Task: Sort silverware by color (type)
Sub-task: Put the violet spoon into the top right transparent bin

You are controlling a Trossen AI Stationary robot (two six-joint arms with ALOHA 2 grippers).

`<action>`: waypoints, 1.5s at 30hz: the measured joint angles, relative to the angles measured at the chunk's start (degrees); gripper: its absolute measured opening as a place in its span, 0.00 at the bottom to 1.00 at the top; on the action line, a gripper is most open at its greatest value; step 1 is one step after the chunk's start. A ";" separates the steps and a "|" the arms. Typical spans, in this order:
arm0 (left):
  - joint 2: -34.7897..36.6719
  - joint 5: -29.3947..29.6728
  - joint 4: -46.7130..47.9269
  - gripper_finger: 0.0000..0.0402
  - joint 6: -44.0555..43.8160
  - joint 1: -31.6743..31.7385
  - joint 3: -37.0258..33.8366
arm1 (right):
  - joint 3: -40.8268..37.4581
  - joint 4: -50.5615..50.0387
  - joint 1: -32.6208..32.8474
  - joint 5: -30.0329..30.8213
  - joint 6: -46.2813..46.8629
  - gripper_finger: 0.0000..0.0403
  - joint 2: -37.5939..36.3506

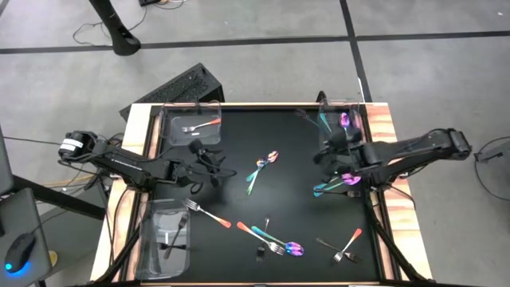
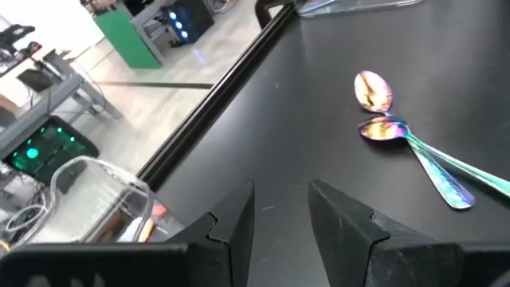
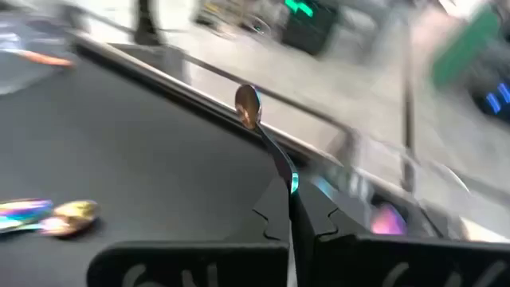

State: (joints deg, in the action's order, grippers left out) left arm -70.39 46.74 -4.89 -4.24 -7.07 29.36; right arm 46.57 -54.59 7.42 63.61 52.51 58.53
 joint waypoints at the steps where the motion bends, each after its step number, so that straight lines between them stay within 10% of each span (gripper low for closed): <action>1: 0.00 -0.01 -0.01 0.28 -0.09 0.19 0.00 | 0.00 -6.25 -0.02 -0.20 6.53 0.02 -0.87; 8: 0.00 -0.02 -0.07 0.28 -0.10 0.21 0.00 | -0.02 -35.40 0.66 -4.38 40.51 0.03 -1.91; 14: 0.00 -0.02 -0.13 0.28 -1.33 0.21 -0.02 | -2.15 -31.02 -2.07 -6.62 35.08 0.13 -1.94; 22: 0.00 -0.02 -0.13 0.28 -3.00 0.21 -0.07 | -3.04 -28.59 -3.02 -10.52 32.05 0.50 -1.87; 35: 0.00 -10.26 -0.12 0.28 -3.23 0.21 -0.07 | -3.06 16.70 -0.93 -25.41 -10.42 0.62 0.59; 45: 0.00 -13.04 -0.01 0.28 -8.27 0.21 -0.09 | -3.01 51.77 -5.60 -39.05 -27.28 0.58 19.90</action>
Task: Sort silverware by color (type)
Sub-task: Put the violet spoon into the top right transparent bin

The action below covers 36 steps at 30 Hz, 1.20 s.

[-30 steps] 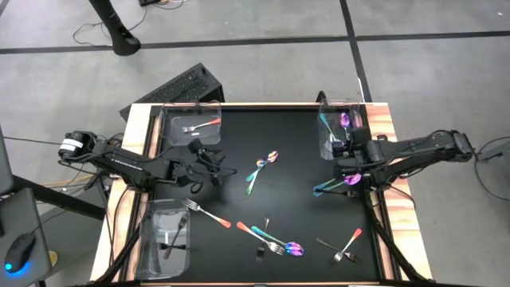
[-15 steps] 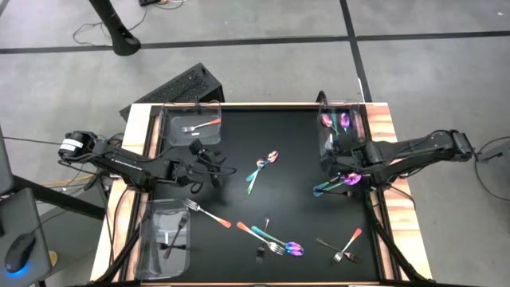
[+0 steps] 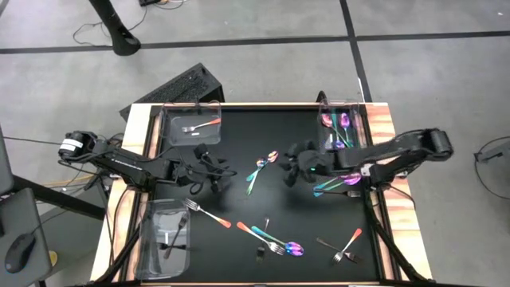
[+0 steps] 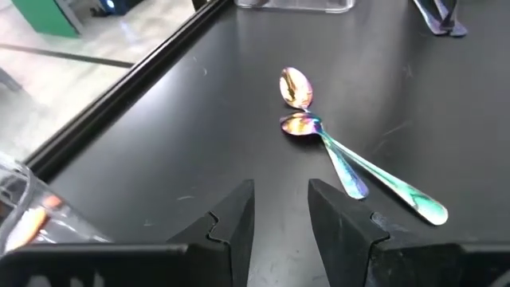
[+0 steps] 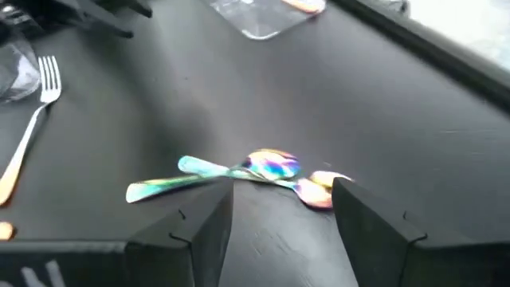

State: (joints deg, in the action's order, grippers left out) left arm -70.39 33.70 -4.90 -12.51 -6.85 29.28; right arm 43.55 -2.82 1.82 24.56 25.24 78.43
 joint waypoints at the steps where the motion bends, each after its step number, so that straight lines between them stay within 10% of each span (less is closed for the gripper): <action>1: 0.00 -0.01 0.28 0.28 -0.17 -0.02 0.00 | 0.26 1.50 -1.04 -1.73 0.52 0.58 2.09; 10: 0.00 -3.02 3.12 0.27 -1.93 -1.40 -1.09 | 3.99 2.17 -8.43 -23.65 -1.91 0.58 12.21; 18: -0.02 -10.46 -17.22 0.24 3.16 -2.51 -6.26 | 4.54 12.29 -2.21 -32.60 -7.78 0.58 16.20; 29: -0.02 4.10 -20.50 0.24 -1.95 -2.40 -7.91 | 4.96 8.05 12.47 -22.68 2.55 0.58 18.49; 36: -0.02 -2.95 -17.27 0.24 -7.82 -4.55 -7.91 | 5.00 5.65 22.73 -15.45 14.37 0.58 18.46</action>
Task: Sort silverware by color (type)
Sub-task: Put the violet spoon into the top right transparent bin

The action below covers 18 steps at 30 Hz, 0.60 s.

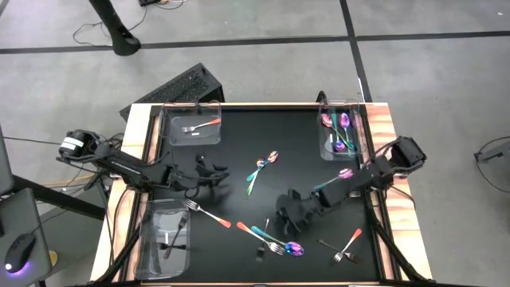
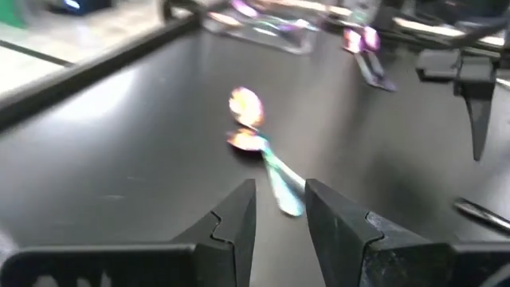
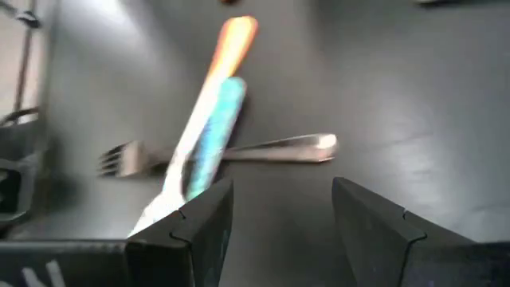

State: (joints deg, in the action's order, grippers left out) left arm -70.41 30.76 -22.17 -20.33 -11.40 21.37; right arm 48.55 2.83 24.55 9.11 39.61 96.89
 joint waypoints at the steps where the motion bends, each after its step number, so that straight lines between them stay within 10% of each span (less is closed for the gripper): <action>1: 0.00 -0.68 0.10 0.24 -0.42 -0.77 0.00 | 0.03 0.43 1.24 0.44 0.68 0.58 0.55; 18: 0.00 7.24 3.21 0.24 -7.22 -16.03 0.02 | 15.08 -9.33 8.49 3.71 -0.81 0.56 15.75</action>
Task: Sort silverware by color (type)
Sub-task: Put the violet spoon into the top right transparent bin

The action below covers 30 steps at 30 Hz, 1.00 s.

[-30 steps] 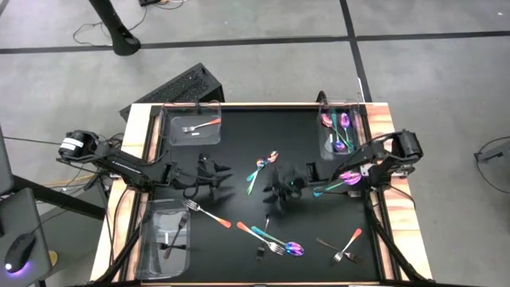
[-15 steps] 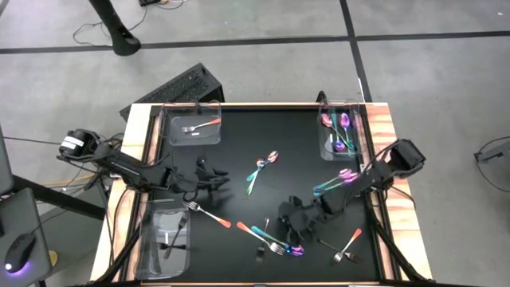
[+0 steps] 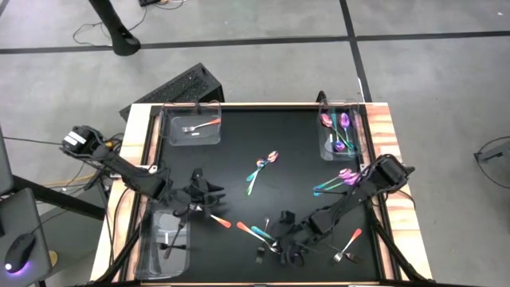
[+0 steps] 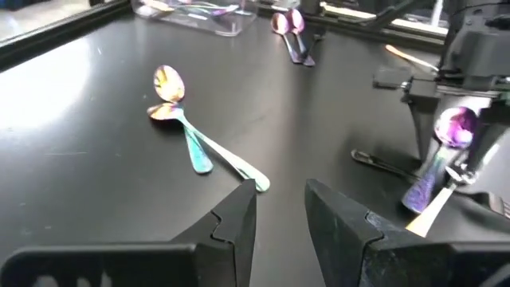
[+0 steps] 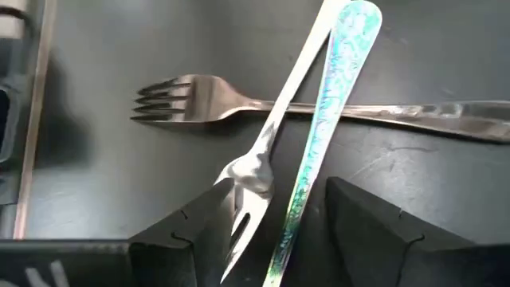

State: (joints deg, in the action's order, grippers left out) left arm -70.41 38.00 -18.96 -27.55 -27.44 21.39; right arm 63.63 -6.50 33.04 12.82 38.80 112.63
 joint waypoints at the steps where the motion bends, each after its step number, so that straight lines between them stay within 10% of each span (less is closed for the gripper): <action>1: 0.00 0.30 0.44 0.24 -0.15 -0.44 -0.01 | 1.52 -2.99 0.00 0.26 0.01 0.54 0.78; 13: 0.00 2.87 0.75 0.24 -0.22 -2.30 -0.01 | 8.97 -18.31 -2.12 3.70 -2.83 0.05 -0.21; 24: 0.00 2.97 4.06 0.24 -3.51 -2.30 0.00 | 9.28 -23.76 -2.78 18.58 2.04 0.07 -8.76; 30: 0.00 3.13 4.52 0.24 -3.77 -2.30 0.00 | 9.25 -44.23 -4.99 28.29 16.73 0.05 -13.14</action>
State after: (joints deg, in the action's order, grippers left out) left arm -70.41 41.13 -14.44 -31.32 -29.74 21.39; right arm 72.88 -50.73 28.05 41.11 55.53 99.49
